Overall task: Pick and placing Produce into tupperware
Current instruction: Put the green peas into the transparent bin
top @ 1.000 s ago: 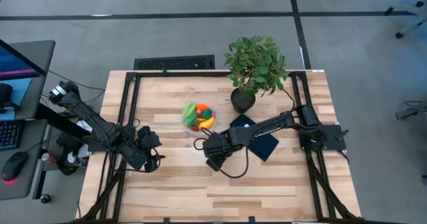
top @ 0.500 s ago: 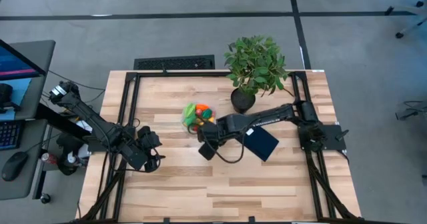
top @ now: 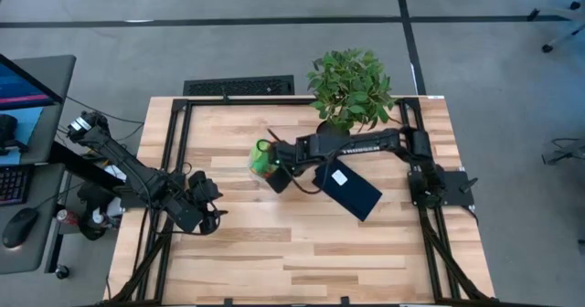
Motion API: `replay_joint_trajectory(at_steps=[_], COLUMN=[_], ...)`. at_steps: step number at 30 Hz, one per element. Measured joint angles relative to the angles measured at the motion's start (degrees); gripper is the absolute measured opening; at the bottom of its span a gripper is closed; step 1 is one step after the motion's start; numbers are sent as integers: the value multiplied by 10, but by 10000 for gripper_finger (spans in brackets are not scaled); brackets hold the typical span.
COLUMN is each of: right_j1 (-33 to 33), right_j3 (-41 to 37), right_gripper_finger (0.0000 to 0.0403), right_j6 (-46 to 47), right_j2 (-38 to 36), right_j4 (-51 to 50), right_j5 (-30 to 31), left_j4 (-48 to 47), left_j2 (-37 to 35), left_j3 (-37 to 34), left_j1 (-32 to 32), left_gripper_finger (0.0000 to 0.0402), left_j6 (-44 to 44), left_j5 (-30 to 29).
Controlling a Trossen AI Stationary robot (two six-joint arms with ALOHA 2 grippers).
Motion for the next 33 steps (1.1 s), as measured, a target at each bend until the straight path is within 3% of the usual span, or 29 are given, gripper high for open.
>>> replay_joint_trajectory(at_steps=[8, 33], right_j1=[-25, -25], right_j3=[0, 0], right_gripper_finger=[130, 132], right_j6=[-9, -45], right_j2=[0, 22], right_j4=[59, 87], right_j5=[-3, 12], left_j4=[0, -1], left_j2=[0, 0], left_j3=[0, 0], left_j1=[0, 0], left_gripper_finger=[265, 265], left_j6=[0, -8], left_j5=[-14, -26])
